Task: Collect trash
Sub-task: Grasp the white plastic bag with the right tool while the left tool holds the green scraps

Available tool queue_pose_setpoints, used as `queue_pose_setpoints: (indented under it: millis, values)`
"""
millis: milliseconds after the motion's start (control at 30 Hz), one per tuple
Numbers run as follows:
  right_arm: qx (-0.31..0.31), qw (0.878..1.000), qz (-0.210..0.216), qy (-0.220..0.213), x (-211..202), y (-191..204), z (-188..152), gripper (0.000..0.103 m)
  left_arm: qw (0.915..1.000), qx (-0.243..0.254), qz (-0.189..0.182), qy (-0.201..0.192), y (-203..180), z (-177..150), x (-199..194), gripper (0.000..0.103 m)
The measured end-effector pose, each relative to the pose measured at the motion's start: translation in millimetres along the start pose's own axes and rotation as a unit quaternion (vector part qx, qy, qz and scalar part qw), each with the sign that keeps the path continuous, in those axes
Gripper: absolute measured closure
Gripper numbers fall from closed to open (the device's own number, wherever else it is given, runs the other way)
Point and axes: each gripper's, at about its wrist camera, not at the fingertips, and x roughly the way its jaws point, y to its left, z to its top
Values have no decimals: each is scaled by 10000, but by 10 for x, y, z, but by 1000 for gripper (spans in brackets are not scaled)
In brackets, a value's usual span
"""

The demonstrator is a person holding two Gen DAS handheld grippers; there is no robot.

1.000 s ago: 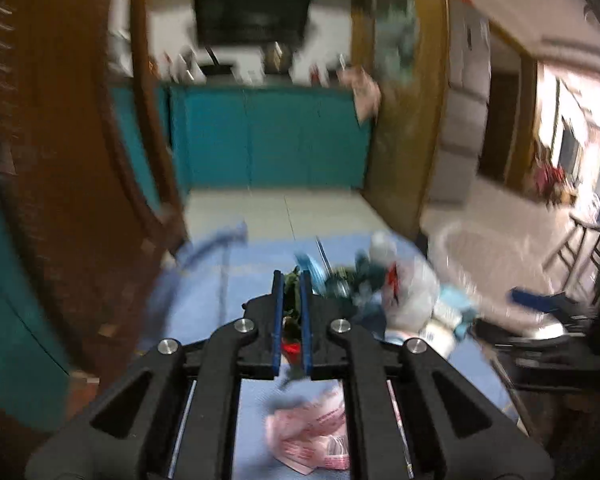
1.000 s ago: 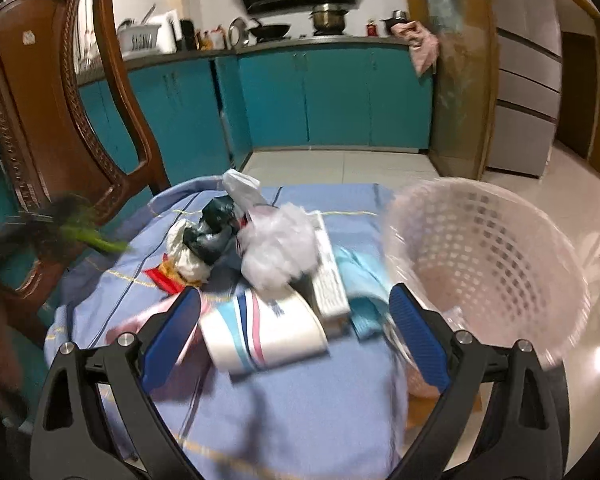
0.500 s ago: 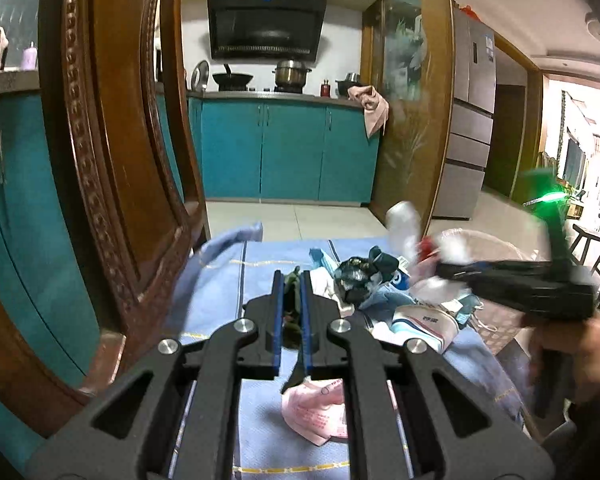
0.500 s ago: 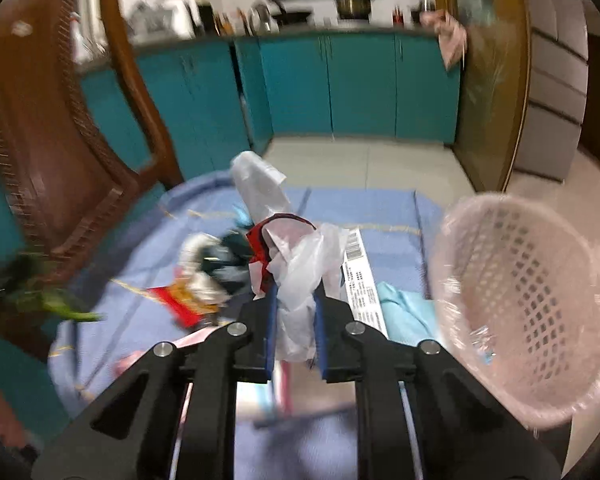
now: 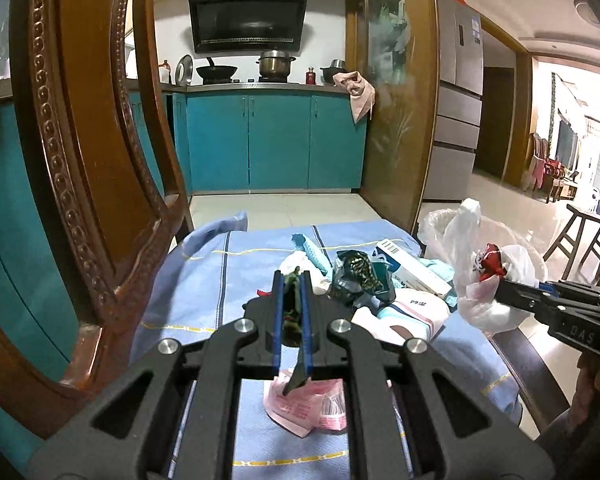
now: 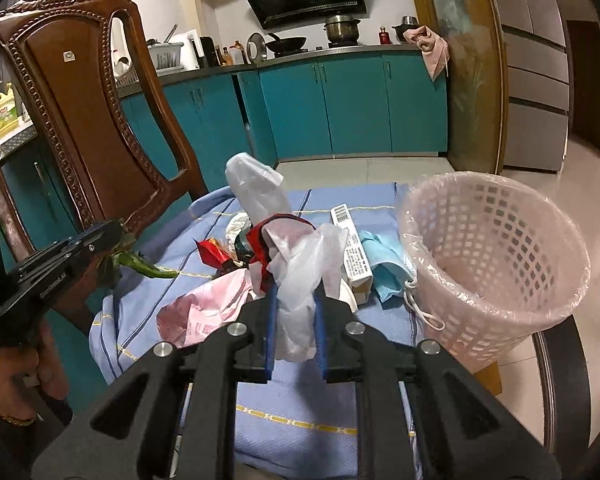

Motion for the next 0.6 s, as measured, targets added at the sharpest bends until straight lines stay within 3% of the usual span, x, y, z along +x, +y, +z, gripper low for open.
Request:
queue_pose_setpoints:
  millis: [600]
  values:
    - [-97,9999,-1,56,69,29,-17,87,9998,53,2,179,-44,-61,38,94]
